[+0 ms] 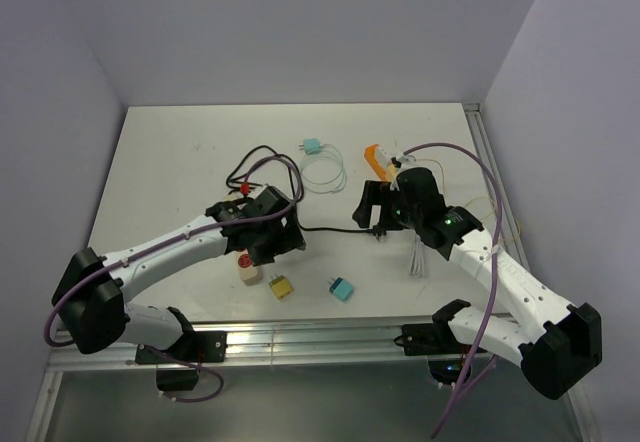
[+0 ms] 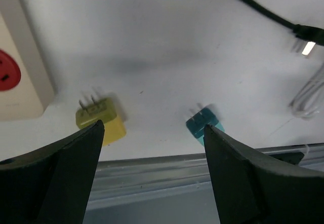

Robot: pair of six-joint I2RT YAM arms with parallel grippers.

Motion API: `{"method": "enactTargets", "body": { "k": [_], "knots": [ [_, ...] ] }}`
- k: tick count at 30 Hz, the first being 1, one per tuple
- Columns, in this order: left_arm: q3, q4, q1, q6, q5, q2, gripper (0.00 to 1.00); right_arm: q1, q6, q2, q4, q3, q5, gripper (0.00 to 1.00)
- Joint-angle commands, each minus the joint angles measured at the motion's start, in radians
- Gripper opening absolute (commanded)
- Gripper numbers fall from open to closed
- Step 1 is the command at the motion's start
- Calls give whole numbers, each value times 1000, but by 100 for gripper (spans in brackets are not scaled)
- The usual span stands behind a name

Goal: Insert the plug

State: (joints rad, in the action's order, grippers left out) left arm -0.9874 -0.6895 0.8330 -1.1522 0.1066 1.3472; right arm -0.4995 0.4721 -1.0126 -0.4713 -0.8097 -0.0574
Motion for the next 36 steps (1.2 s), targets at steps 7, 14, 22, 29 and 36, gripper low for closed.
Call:
{"method": "enactTargets", "body": {
  "k": [7,14,22,29,36],
  "knots": [
    [75,-56,94,-208,2,47,83,6,-9,29,-4,-2,36,100],
    [113,-62,113,-280,10,33,80,6,-7,40,8,15,13,100],
    [148,-30,115,-305,-24,73,80,4,3,57,5,15,10,100],
    [190,2,115,-325,-30,64,80,6,31,89,17,43,2,98],
    [184,54,115,-290,-28,127,74,4,4,92,10,29,-24,98]
  ]
}}
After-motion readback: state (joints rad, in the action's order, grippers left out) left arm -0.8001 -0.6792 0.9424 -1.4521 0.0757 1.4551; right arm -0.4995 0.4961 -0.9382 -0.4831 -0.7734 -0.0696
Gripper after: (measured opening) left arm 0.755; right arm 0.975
